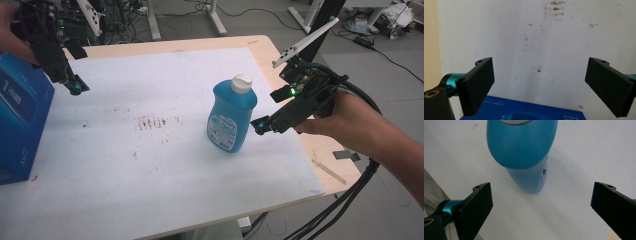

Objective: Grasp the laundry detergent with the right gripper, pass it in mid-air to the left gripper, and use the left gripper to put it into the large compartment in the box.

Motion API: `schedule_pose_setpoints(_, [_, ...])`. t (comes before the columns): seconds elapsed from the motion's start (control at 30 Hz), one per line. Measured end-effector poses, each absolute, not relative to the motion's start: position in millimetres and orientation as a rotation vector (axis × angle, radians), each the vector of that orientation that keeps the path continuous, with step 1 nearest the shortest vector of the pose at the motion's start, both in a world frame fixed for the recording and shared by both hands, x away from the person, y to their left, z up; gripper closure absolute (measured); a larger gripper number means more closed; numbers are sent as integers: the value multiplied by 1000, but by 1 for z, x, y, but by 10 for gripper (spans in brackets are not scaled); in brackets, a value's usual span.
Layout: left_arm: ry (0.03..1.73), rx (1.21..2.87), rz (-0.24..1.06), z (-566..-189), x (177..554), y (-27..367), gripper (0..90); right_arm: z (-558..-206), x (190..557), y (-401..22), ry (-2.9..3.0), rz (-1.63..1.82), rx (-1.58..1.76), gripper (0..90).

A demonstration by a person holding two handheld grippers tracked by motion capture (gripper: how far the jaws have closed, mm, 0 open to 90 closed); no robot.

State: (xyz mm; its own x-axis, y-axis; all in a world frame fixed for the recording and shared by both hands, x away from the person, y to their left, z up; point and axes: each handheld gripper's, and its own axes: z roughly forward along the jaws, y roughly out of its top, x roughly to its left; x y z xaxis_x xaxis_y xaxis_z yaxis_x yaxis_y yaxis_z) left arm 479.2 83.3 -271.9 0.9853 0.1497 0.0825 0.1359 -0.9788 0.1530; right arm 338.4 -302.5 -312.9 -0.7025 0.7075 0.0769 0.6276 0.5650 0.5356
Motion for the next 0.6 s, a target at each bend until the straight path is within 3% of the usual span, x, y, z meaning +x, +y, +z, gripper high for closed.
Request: schedule_pose_setpoints(0.6, [224,2978,126,-276,480,85,88,-341,330,-299,2505,1025,1269,31])
